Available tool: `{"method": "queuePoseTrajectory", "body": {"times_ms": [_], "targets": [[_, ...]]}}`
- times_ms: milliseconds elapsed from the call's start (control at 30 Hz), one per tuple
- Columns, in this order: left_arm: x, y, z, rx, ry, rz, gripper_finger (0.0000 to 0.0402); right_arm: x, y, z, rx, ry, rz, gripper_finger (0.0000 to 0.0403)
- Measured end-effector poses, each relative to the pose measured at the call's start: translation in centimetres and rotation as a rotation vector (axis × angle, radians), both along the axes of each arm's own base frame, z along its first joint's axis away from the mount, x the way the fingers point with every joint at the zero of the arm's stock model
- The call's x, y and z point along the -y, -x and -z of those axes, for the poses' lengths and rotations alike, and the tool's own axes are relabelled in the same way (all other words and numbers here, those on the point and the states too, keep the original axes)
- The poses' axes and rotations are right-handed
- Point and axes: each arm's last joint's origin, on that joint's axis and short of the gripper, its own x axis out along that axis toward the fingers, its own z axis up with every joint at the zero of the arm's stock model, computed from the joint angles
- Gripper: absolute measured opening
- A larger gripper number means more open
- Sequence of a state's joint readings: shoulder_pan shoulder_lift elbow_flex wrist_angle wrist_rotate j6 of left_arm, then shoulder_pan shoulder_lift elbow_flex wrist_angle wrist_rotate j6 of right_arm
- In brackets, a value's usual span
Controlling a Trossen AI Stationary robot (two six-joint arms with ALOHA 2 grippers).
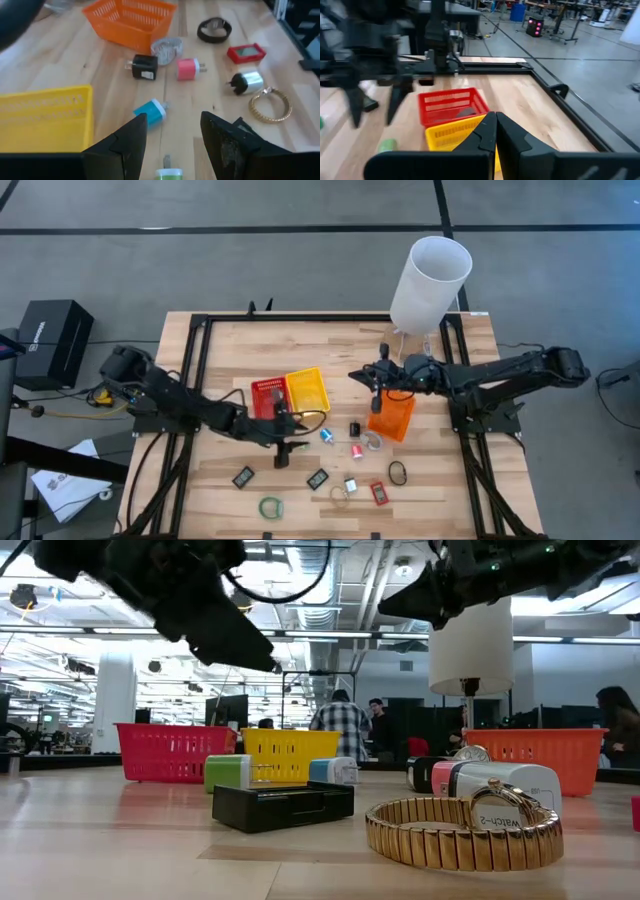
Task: Pick & Place Office items
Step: Put the green charger adapter into the yellow bin
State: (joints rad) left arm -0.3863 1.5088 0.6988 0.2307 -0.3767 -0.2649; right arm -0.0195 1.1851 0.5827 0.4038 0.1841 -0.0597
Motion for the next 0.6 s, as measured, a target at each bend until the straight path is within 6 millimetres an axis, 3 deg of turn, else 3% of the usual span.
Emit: {"method": "queuePoseTrajectory", "body": {"times_ms": [233,600], "targets": [[0.6,-1.6,1.7,-0.167,-0.057,0.0,0.018,1.0,0.1,0.0,0.019,-0.088,0.056,0.0001],[0.2,-0.9,2.5,-0.273,-0.005,-0.083,0.0178,1.0,0.1,0.1,0.015,-0.091,0.059,0.0001]]}}
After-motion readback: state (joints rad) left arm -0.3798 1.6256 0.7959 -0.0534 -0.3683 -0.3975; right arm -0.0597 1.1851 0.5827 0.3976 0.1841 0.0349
